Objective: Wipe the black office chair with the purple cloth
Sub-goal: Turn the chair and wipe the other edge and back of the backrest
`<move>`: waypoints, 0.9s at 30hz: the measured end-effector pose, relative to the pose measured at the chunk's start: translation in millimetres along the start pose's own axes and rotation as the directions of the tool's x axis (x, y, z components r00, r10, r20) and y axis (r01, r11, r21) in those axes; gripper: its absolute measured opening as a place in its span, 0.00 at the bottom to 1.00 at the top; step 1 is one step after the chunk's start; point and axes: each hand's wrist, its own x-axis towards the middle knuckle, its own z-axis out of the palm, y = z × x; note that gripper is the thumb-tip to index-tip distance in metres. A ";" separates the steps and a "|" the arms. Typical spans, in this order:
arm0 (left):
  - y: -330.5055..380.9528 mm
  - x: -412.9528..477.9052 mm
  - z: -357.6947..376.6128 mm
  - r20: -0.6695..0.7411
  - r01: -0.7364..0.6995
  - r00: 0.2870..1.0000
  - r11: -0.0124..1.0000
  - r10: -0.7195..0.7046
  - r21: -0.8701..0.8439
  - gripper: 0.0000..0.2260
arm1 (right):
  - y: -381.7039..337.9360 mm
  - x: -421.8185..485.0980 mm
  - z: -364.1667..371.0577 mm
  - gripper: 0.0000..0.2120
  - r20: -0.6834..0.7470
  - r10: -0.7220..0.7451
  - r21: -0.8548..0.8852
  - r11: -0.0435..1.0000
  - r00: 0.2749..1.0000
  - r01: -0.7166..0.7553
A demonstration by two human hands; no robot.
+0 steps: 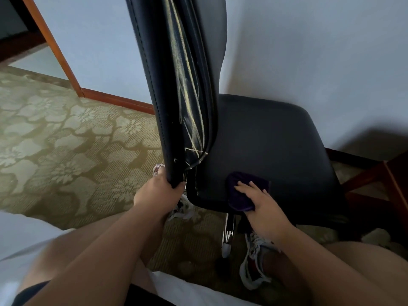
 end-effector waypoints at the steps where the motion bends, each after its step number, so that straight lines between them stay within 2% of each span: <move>1: -0.4 -0.1 0.8 0.004 0.003 1.000 1.000 -0.003 -0.012 0.19 | -3.2 -1.0 1.8 0.31 -0.024 0.036 0.015 0.999 0.999 -0.036; 3: -1.3 0.7 1.5 0.028 -0.001 1.000 0.999 0.002 -0.054 0.18 | -19.5 1.0 12.5 0.32 -0.091 0.122 0.048 0.992 0.988 -0.118; 5: -1.9 2.3 1.7 0.057 -0.010 0.998 0.996 0.015 -0.092 0.18 | -41.3 5.4 28.5 0.33 -0.112 0.142 0.069 0.988 0.983 -0.135; 10: -2.4 3.3 0.7 0.052 0.006 0.999 0.992 0.001 -0.128 0.15 | -71.2 29.9 48.4 0.34 0.040 -0.042 0.055 0.998 0.998 0.040; 13: -1.6 3.4 -1.7 0.057 0.005 0.998 0.992 0.002 -0.128 0.13 | -69.6 49.1 37.4 0.32 0.132 -0.061 0.111 0.993 0.989 0.047; 17: -1.0 4.4 -4.2 0.051 0.012 0.999 0.988 -0.004 -0.157 0.12 | -60.2 57.5 10.5 0.28 0.159 -0.050 0.233 0.972 0.986 0.012; 22: 1.1 3.7 -0.5 0.017 0.041 0.999 0.982 -0.039 -0.183 0.10 | -58.3 48.9 11.0 0.29 0.164 -0.169 0.148 0.978 0.972 0.146; 27: -0.7 4.2 3.1 0.023 0.034 0.999 0.977 -0.030 -0.212 0.11 | -80.7 53.3 40.9 0.35 0.259 -0.248 -0.028 0.964 0.933 0.264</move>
